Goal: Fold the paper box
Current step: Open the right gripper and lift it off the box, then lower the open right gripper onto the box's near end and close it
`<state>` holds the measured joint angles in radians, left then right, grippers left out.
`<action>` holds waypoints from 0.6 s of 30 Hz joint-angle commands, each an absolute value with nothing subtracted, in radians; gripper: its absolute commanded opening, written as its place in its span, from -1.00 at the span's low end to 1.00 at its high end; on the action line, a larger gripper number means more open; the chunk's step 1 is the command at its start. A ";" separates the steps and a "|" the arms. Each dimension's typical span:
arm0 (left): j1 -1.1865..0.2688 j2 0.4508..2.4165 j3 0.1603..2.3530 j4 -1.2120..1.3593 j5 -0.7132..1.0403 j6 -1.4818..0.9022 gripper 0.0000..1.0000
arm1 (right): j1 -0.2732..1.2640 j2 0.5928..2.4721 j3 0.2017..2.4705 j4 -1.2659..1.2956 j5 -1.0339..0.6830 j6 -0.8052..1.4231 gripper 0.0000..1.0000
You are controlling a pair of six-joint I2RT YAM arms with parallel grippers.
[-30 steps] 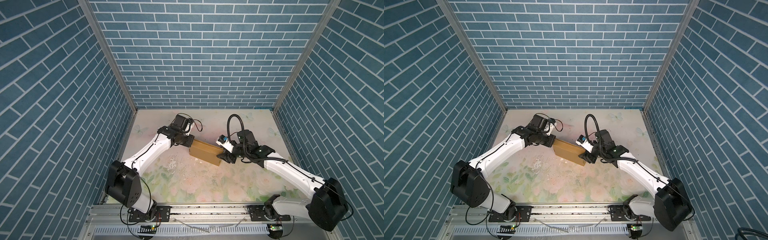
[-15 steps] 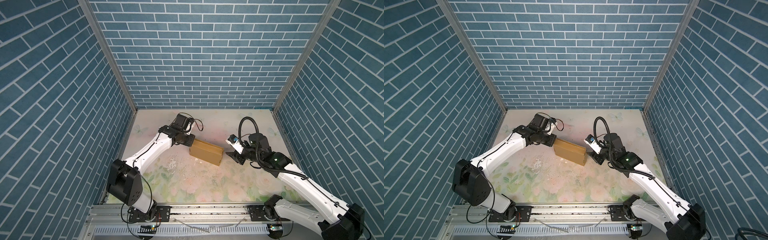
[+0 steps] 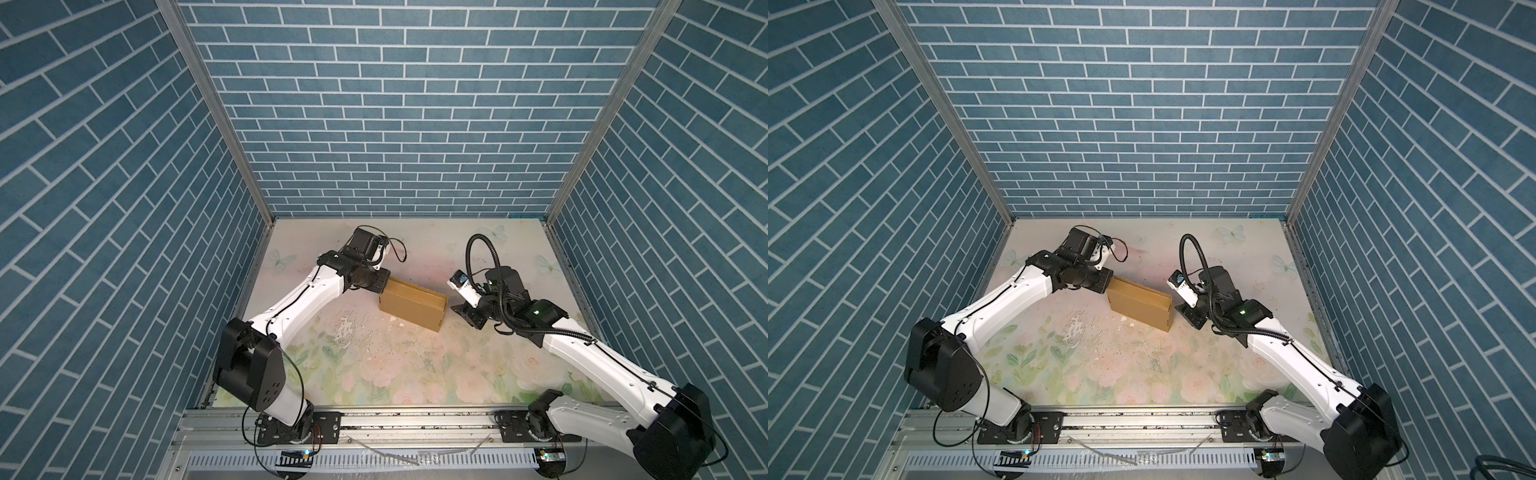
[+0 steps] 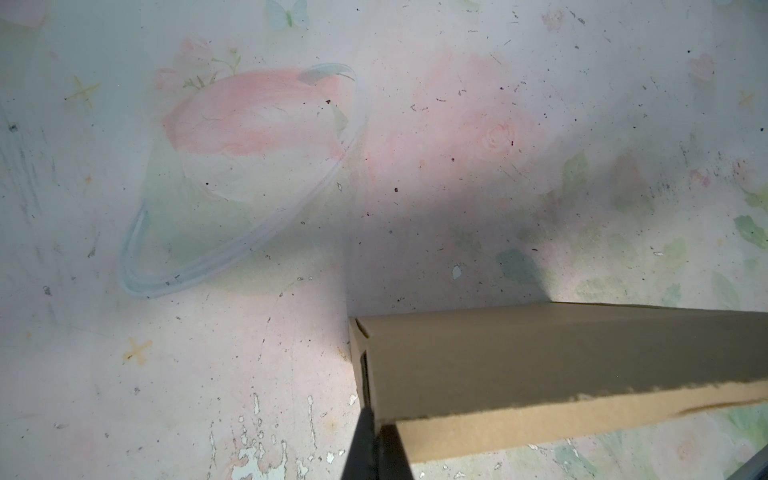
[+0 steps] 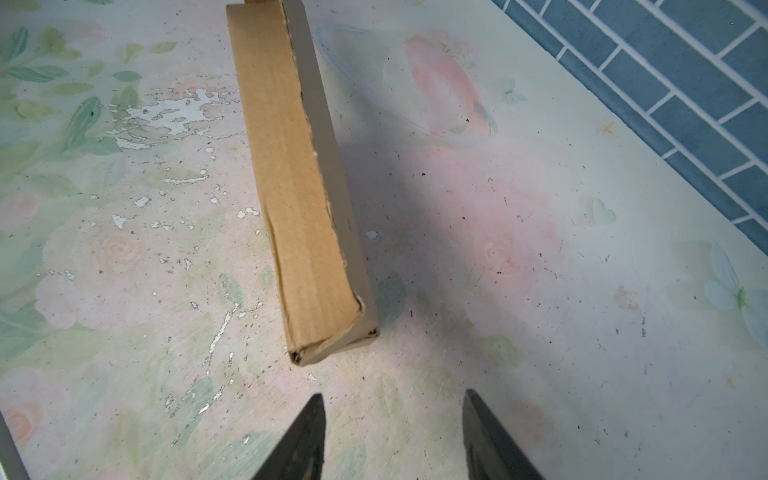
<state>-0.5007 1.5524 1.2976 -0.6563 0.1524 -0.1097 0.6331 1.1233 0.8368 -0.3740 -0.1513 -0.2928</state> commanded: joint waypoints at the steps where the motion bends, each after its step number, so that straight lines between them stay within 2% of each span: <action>1: -0.509 1.565 1.302 -0.694 0.148 -0.110 -0.92 | 0.635 1.148 0.847 -0.332 -0.169 -0.288 0.07; 18: -0.510 1.563 1.286 -0.677 0.163 -0.118 -0.92 | 0.635 1.205 0.887 -0.279 -0.224 -0.278 0.04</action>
